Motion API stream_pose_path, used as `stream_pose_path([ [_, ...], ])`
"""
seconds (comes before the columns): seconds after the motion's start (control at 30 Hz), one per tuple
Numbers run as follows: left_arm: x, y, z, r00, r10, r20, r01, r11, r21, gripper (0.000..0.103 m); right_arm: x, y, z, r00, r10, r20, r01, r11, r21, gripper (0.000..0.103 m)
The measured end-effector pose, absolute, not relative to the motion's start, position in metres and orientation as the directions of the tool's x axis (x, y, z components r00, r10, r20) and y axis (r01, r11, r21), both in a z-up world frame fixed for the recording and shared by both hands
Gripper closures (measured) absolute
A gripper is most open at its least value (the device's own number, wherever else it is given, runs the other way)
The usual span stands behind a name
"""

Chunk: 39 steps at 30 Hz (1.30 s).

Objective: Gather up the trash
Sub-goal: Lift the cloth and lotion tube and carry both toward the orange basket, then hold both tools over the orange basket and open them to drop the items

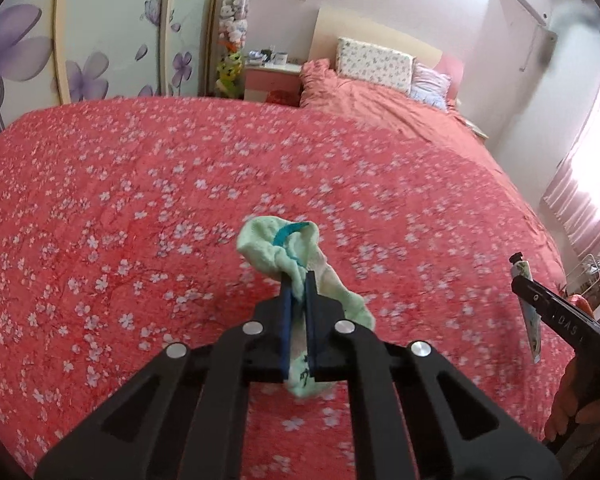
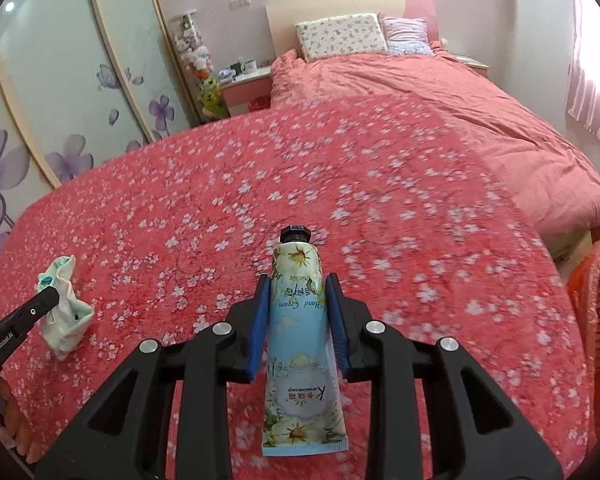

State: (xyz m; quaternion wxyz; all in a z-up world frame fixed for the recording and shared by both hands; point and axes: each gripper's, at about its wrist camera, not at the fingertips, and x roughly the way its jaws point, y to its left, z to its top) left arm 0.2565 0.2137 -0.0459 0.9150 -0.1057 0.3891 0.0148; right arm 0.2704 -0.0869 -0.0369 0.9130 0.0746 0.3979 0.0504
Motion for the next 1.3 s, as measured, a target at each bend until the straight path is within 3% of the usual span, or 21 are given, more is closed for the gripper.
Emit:
stream_pose_path([
  [0.77,0.216,0.072,0.054,0.781,-0.222,-0.584,0.152,0.974,-0.167,0.096,0.182,-0.180,0.051,0.850,0.084,-0.519,0.055,0.967,0.247,0.075],
  [1.3,0.191,-0.082,0.064,0.698,-0.440,-0.565,0.410,0.892,-0.188,0.096,0.124,-0.275,0.058,0.891,-0.062,-0.450,0.218,0.928,0.303,0.075],
])
